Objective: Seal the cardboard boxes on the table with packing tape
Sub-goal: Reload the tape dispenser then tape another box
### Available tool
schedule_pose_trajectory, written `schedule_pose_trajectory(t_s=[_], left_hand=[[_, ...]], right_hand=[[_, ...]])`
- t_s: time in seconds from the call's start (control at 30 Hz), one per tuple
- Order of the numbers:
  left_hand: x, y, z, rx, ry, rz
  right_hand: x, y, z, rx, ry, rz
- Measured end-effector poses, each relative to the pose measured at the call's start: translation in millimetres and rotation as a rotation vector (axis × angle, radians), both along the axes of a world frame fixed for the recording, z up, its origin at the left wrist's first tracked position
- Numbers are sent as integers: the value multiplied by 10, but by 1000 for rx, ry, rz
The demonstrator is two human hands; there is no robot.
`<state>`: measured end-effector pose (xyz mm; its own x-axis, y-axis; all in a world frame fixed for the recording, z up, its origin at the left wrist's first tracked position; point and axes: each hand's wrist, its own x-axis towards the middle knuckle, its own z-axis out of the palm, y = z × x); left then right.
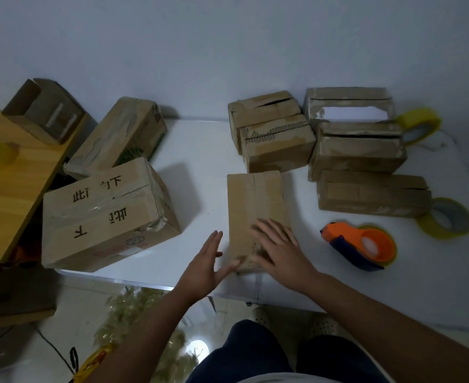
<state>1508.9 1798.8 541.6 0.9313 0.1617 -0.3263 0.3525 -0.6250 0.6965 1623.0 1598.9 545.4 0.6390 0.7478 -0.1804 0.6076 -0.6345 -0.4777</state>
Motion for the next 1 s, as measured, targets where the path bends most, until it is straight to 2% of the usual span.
schedule_pose_trajectory(t_s=[0.07, 0.13, 0.23, 0.33, 0.43, 0.53, 0.6, 0.67, 0.77, 0.87, 1.0], left_hand=[[104, 36, 89, 31, -26, 107], [279, -5, 165, 75, -36, 151], [546, -157, 196, 129, 50, 149], [692, -337, 167, 322, 143, 96], [740, -474, 126, 467, 238, -4], [768, -537, 141, 512, 251, -136], [801, -518, 146, 533, 254, -263], [857, -470, 156, 536, 252, -389], [951, -445, 230, 567, 205, -515], [893, -638, 255, 526, 178, -528], [801, -747, 160, 561, 172, -542]], right_hand=[[93, -44, 90, 159, 207, -273], [165, -79, 179, 326, 507, -522], [130, -116, 273, 381, 751, -620], [56, -197, 249, 382, 906, -644], [42, -314, 181, 359, 815, -702], [118, -471, 165, 328, 568, -783], [181, -571, 148, 283, 357, -749], [250, -607, 158, 272, 252, -688], [358, -559, 191, 315, 325, -603], [469, -535, 216, 298, 385, -609], [475, -639, 203, 211, 338, -647]])
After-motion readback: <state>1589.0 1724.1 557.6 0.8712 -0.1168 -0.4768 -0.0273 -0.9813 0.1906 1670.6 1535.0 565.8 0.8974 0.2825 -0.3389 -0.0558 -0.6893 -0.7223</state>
